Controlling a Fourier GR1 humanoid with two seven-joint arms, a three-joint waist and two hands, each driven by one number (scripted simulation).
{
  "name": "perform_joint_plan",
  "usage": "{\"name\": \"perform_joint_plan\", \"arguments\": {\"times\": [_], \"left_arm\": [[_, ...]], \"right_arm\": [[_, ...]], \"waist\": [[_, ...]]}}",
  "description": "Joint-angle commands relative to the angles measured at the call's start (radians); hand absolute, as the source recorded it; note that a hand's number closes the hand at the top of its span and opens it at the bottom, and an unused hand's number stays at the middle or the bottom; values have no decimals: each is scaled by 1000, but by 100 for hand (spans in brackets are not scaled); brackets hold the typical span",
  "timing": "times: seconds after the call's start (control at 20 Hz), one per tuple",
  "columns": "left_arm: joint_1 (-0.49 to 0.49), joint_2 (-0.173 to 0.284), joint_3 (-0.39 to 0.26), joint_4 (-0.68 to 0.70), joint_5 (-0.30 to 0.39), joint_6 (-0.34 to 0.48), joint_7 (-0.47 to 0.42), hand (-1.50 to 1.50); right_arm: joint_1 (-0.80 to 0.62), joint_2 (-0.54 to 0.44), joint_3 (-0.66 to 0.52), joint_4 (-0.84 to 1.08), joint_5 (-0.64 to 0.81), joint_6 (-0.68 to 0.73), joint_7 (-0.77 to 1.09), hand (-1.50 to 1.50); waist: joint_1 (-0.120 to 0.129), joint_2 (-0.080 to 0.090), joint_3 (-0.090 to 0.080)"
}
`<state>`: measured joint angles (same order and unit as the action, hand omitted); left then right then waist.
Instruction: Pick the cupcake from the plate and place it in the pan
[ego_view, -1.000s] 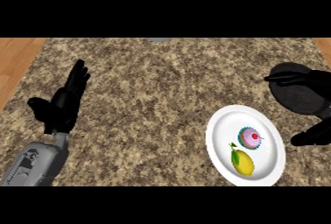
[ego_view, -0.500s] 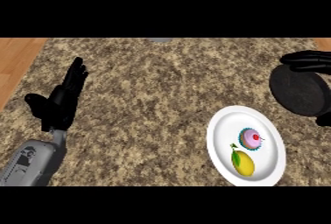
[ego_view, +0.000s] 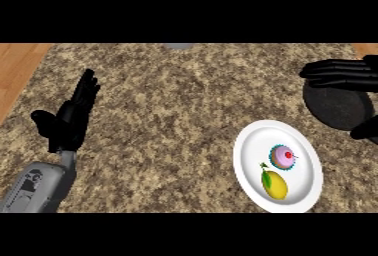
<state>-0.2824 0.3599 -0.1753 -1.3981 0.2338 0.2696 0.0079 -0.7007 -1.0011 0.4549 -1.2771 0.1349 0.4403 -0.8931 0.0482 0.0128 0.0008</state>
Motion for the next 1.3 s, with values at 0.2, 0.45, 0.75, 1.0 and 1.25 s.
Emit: {"name": "perform_joint_plan", "arguments": {"times": [0.2,0.45,0.75,1.0,1.25], "left_arm": [[-1,6,34,13,5,-4,0,0],[58,4,31,-31,-8,-13,-20,0],[25,1,68,-41,-2,-22,34,0],[54,-21,41,-67,-40,-13,34,0],[72,-13,63,-42,-37,-47,3,0]], "right_arm": [[6,-29,134,-45,6,155,-231,-150],[10,-15,189,-25,81,88,-158,-150],[14,32,172,-8,106,48,-111,-150],[-62,81,200,175,210,30,-139,-150],[-29,159,275,143,261,-11,-98,-150]], "waist": [[-26,-5,-1],[-24,-8,-1],[-36,-11,-1],[-17,-7,0],[-26,-8,-1]]}}
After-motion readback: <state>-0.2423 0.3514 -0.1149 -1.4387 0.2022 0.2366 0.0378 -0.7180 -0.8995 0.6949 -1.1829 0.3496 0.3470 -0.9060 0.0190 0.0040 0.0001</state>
